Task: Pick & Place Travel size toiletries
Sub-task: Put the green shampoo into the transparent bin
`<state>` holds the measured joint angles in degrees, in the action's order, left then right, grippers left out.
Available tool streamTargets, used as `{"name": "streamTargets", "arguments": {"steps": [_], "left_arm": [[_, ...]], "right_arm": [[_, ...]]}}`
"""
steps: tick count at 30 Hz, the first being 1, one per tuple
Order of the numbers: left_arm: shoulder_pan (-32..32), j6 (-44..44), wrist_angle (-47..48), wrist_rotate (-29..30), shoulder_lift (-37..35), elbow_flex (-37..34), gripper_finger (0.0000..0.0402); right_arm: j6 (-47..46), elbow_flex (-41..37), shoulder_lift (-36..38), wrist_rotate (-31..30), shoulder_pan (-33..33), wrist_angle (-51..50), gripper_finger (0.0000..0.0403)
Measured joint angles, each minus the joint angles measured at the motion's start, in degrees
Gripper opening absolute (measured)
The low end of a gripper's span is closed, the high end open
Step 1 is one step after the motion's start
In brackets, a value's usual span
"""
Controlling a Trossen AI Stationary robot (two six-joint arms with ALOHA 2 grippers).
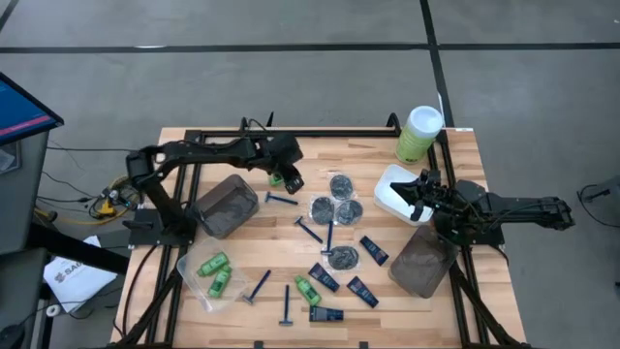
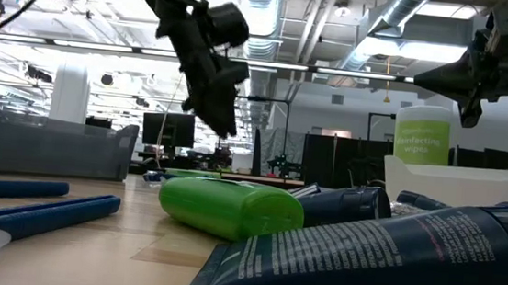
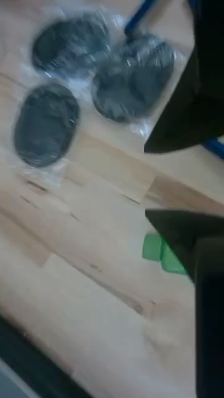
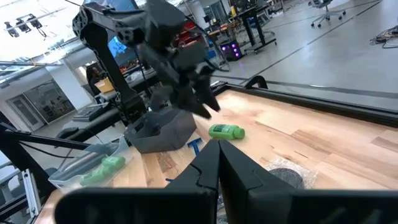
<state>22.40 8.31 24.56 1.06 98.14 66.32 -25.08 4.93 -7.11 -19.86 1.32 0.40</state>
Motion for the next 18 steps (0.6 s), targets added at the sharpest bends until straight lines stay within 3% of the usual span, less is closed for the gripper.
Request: {"name": "streamTargets", "arguments": {"steps": [4, 7, 18], "left_arm": [[1.7, -0.3, 0.3, 0.1, 4.1, 0.4, 0.0236], [3.2, -0.4, 0.9, 0.4, 6.0, 1.7, 0.0264], [6.0, -7.0, 8.5, -2.5, 9.7, 5.8, 0.0250]], "right_arm": [[0.0, 0.0, 0.0, 0.0, 0.0, 0.0, 0.0000], [0.0, 0.0, 0.0, 0.0, 0.0, 0.0, 0.0000], [0.0, 0.0, 0.0, 0.0, 0.0, 0.0, 0.0000]]}}
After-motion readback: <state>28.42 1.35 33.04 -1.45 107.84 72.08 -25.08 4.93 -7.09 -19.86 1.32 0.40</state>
